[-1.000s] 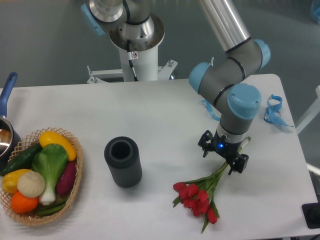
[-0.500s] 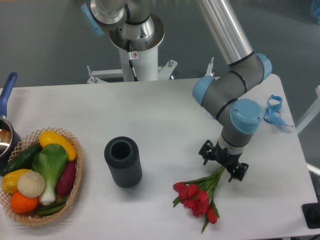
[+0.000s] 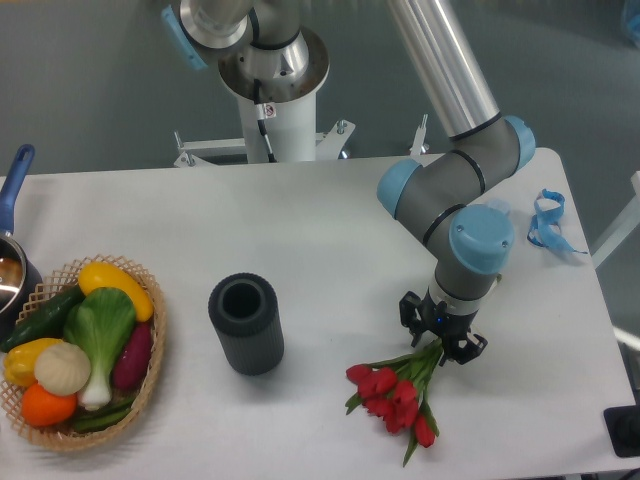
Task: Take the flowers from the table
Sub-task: 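Lower the gripper onto the tulip stems and close it around them, then lift the grasped red tulips up off the table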
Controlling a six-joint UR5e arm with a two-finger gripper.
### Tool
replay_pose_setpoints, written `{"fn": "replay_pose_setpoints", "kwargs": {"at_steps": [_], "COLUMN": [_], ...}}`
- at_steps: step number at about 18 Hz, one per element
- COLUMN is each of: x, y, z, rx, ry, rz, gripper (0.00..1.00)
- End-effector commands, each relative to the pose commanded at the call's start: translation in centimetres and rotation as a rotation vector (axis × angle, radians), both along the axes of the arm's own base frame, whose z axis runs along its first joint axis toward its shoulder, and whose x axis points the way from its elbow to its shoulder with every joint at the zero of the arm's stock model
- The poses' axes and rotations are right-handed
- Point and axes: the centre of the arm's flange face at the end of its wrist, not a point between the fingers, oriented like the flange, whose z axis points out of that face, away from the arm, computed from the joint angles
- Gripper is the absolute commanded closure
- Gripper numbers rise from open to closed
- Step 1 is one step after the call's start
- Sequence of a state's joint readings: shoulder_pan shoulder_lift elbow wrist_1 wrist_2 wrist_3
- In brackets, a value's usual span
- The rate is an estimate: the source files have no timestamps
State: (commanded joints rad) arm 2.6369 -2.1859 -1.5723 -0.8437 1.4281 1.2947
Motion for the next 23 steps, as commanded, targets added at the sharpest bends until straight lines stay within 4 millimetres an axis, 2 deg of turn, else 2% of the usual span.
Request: {"fn": "replay_pose_setpoints", "kwargs": {"at_steps": [1,4,8,10,13,17,20,23], "x": [0.0,-0.4,-0.9,-0.3,1.8,4.9,6.3,6.8], "y": [0.0,0.3,0.9,1.3,2.2,2.1,1.7,-0.5], "z": [0.1,1.3,5.4,8.7,14.9,22.4,25.2,26.7], "rx": [0.002,0.018,0.086,0.172,0.364,0.555,0.686,0.776], "ry": [0.000,0.016,0.052,0.061,0.014,-0.012,-0.072,-0.115], "rz": [0.003,0.011,0.078,0.071,0.109,0.070,0.025,0.024], "gripper": [0.89,0.93,0.93,0.93,0.92,0.92,0.92,0.92]}}
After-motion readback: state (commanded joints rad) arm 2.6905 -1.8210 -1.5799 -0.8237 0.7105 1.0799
